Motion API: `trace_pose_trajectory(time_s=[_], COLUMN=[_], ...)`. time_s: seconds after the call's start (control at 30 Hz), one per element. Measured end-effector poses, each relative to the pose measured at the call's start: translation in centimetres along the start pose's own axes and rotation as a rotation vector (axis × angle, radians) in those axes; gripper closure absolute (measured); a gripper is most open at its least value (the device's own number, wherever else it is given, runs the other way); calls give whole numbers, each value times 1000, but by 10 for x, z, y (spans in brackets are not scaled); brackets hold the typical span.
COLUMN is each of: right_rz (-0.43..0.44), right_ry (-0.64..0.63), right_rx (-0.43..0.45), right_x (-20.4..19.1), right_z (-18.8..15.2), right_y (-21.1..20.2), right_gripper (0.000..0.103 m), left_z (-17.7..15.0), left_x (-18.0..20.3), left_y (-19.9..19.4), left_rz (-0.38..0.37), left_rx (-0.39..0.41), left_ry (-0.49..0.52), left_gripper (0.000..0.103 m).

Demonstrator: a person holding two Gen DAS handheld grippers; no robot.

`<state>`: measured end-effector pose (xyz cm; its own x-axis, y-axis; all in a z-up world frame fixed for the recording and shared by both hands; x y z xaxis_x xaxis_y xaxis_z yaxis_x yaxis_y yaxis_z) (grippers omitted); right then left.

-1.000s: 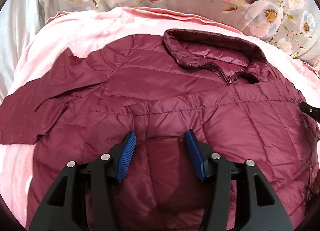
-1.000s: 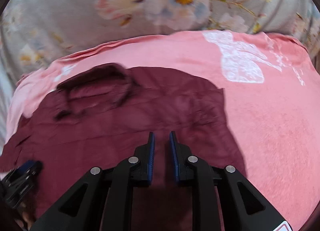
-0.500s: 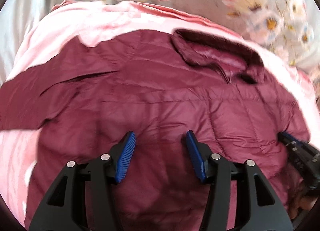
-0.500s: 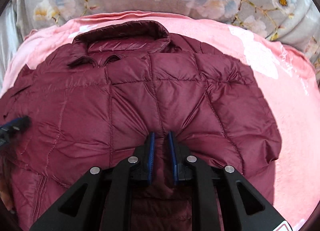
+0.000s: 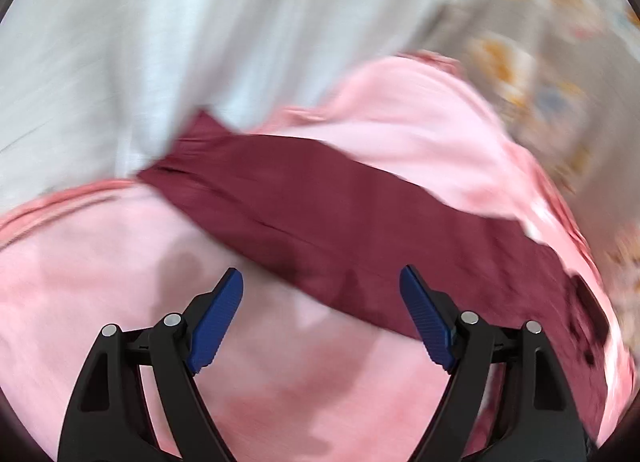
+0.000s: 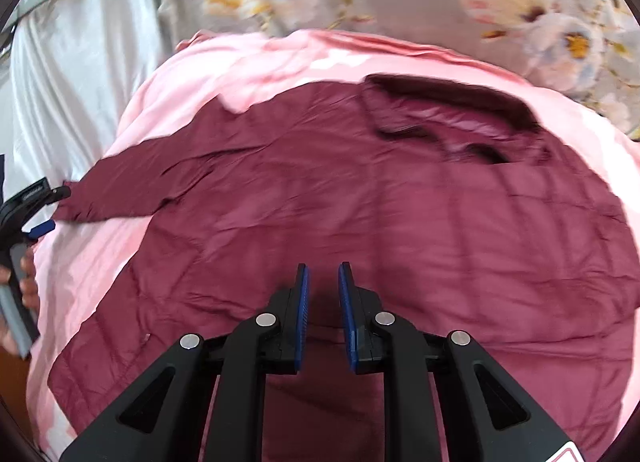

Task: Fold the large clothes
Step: 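Grasp the other sleeve with the left tool while the right tool holds the body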

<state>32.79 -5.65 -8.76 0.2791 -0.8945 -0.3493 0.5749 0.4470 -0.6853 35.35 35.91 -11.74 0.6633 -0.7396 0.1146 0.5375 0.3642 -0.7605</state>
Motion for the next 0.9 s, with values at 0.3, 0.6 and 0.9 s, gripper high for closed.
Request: trace_pose_trajectory(time_s=[0.3, 0.6, 0.9], right_rz=[-21, -60, -57], right_ry=[26, -11, -9], right_rx=[-65, -54, -51], right_x=[-1, -3, -2], right_z=[-18, -23, -24], right_y=[36, 38, 35], right_gripper=[87, 87, 87], left_z=[18, 33, 61], left_x=[-37, 4, 110], left_y=[61, 50, -112], left_rz=[44, -11, -262], left_rx=[-68, -31, 229], left_ry=[-129, -35, 169], left_gripper=[24, 99, 102])
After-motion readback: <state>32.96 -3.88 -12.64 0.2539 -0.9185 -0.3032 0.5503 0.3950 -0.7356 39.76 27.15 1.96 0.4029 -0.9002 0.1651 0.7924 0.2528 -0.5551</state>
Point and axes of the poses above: each gripper's, at about its wrist camera, not at the fingertips, and y roughly the way its jaws point, x to its right, z to its top, the point moved 10 cm from there along y, roughly the way its jaws point, and after that the axes turned 15 degrees about z, right-handed, at the moved point
